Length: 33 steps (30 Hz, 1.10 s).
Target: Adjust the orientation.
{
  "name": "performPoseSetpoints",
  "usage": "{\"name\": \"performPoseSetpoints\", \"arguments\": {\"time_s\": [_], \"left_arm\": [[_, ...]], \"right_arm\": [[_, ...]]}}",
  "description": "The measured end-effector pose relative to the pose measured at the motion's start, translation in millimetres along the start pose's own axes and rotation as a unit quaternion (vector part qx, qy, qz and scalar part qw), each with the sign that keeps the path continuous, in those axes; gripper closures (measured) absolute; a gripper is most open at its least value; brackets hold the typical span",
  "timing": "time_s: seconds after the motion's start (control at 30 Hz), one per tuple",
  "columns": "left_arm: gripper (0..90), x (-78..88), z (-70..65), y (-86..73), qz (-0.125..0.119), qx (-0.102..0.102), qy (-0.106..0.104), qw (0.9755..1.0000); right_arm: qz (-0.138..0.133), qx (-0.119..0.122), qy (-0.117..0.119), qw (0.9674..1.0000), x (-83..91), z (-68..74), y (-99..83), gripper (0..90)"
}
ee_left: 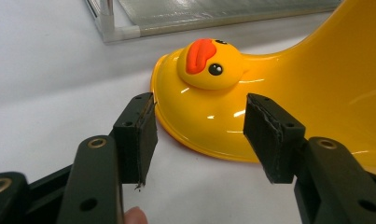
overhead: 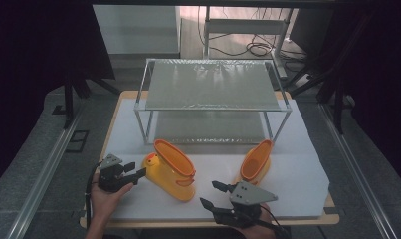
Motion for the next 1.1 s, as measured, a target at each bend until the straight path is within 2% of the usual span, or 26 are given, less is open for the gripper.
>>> {"name": "performPoseSetpoints", "arguments": {"time_s": [0.07,0.23,0.33,0.5,0.67,0.83,1.1], "left_arm": [[43.9,-0.2,0.4,-0.2,0.001,0.000,0.000,1.0000],[43.8,-0.9,-0.3,-0.7,0.002,-0.002,-0.002,1.0000],[43.8,-1.0,-0.3,-0.6,0.002,-0.002,-0.003,1.0000],[43.9,0.6,0.2,0.0,0.000,0.000,-0.002,1.0000],[43.9,0.9,0.0,0.3,-0.001,-0.001,-0.002,1.0000],[43.9,1.1,1.5,0.2,-0.001,0.001,-0.002,1.0000],[43.9,2.3,2.9,0.7,-0.004,0.003,-0.002,1.0000]], "right_arm": [[-0.001,-0.001,0.000,1.0000,-10.8,-0.8,2.3,38.7],[-0.006,0.000,-0.022,0.9997,-26.1,-5.8,9.1,37.4],[-0.013,-0.020,-0.020,0.9995,-31.1,-2.6,8.9,37.2],[-0.013,-0.024,-0.035,0.9990,-40.8,-2.0,6.2,35.4],[-0.009,-0.032,-0.036,0.9988,-56.1,-5.7,7.3,32.4],[-0.005,-0.026,-0.035,0.9991,-67.6,-9.7,13.1,31.1],[0.012,-0.032,-0.026,0.9991,-83.7,-20.1,14.8,34.3]]}}
Point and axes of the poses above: each handheld gripper's, and its own axes: x roughly backward along the jaws, y roughly out of its top, z roughly to its left, the point moved 8 cm from there along -x, roughly forward along the jaws, and after that the axes turned 9 degrees about y, right-handed, at the moved point
